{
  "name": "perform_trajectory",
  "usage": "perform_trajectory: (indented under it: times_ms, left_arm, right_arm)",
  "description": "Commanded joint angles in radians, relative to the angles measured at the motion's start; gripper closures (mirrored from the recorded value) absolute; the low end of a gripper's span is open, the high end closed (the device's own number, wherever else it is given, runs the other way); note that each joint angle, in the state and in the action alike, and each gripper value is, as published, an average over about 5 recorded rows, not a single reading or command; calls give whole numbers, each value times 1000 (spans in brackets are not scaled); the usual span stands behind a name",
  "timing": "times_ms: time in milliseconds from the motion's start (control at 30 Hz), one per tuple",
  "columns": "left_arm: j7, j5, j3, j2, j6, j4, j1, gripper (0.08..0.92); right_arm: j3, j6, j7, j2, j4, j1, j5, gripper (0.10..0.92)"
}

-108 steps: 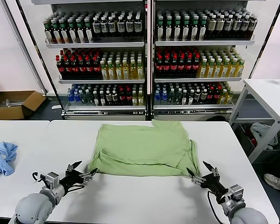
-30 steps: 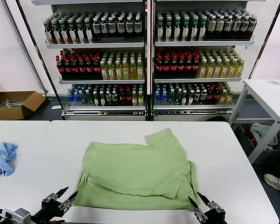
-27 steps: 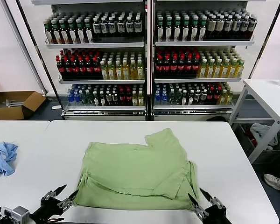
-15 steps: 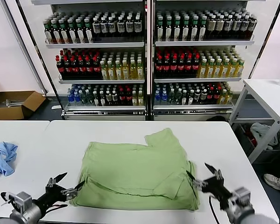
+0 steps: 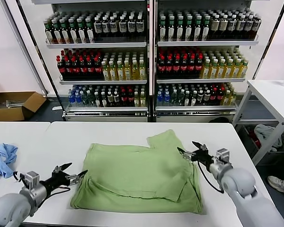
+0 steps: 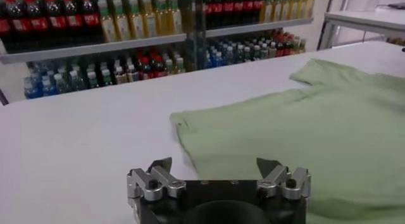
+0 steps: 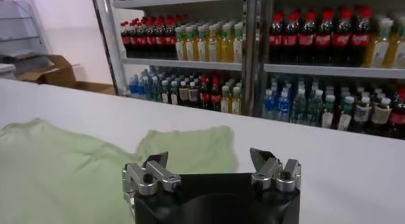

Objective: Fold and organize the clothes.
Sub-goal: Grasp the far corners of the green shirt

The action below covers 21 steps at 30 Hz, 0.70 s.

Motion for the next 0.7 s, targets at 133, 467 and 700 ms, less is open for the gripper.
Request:
perform_trajectory:
  times_ms: [133, 467, 700]
  left_arm:
    - [4, -37, 263, 34, -1, 297, -375, 177]
    - [-9, -38, 414, -31, 6, 445, -574, 177]
    - [-7, -36, 466, -64, 6, 500, -642, 177]
  right_arm:
    - [-149, -14, -19, 33, -259, 261, 23, 203]
    - [-201, -2, -16, 118, -399, 350, -6, 203]
    - [-219, -1, -20, 133, -442, 362, -14, 203]
